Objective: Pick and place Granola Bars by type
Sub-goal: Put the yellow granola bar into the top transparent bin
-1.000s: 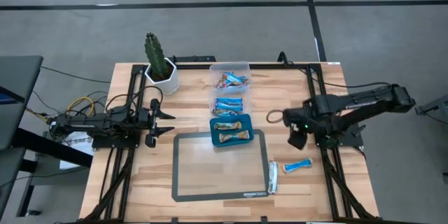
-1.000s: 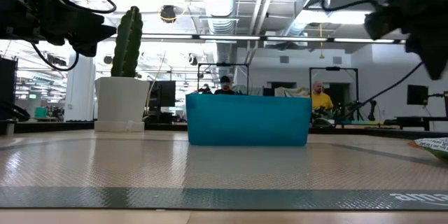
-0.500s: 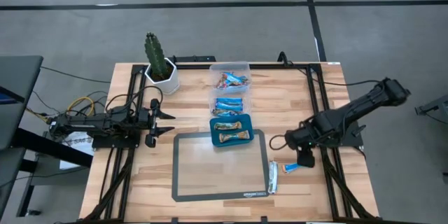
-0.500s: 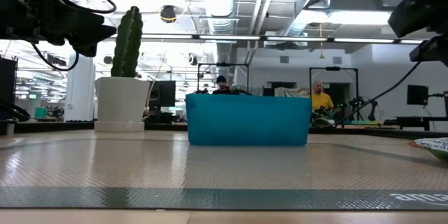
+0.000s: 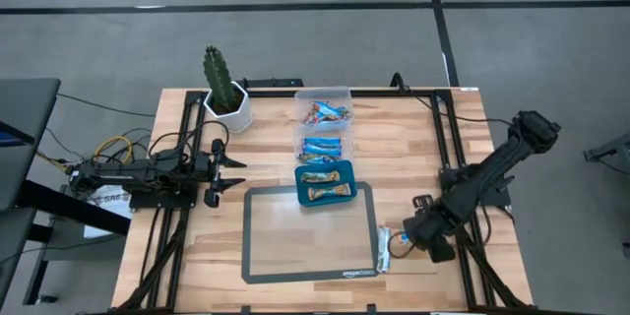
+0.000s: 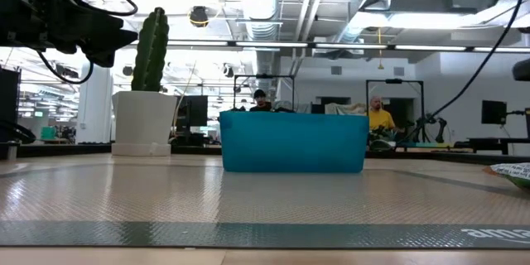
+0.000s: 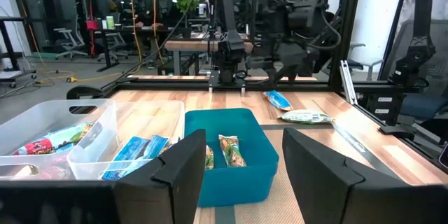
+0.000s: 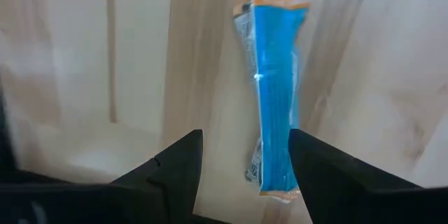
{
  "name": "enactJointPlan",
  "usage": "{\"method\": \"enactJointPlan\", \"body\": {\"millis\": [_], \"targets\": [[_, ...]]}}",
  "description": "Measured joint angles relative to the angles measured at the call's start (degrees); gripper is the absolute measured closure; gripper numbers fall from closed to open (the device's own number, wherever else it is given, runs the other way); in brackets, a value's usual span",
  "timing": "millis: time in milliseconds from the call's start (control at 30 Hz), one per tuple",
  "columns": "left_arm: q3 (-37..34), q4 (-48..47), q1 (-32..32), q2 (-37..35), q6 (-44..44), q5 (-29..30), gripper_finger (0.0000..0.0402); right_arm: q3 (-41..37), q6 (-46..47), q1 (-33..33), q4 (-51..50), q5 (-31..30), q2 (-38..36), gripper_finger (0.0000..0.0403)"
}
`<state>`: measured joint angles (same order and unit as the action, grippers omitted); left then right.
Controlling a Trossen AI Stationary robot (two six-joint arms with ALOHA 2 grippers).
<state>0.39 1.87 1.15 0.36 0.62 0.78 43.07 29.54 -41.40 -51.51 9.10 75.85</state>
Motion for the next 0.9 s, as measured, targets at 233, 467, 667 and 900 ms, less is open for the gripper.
{"method": "enactJointPlan", "body": {"millis": [233,467,667,900], "targets": [[0.00,0.00,0.00,0.00,0.00,0.00,0.0219,0.00,0.40,-3.47,1.00,-9.26,2.86,0.0199],[0.02,0.02,0.00,0.01,0.00,-0.02,0.0219,0.00,0.42,-3.26,1.32,-10.72,4.20,0.0198],[0.02,0.02,0.01,0.02,0.00,-0.04,0.0219,0.02,0.44,-3.99,3.21,-10.24,5.74,0.0197],[0.00,0.02,0.00,0.01,0.00,-0.07,0.0219,-0.41,0.44,-2.48,6.59,-10.54,7.98,0.0203]]}}
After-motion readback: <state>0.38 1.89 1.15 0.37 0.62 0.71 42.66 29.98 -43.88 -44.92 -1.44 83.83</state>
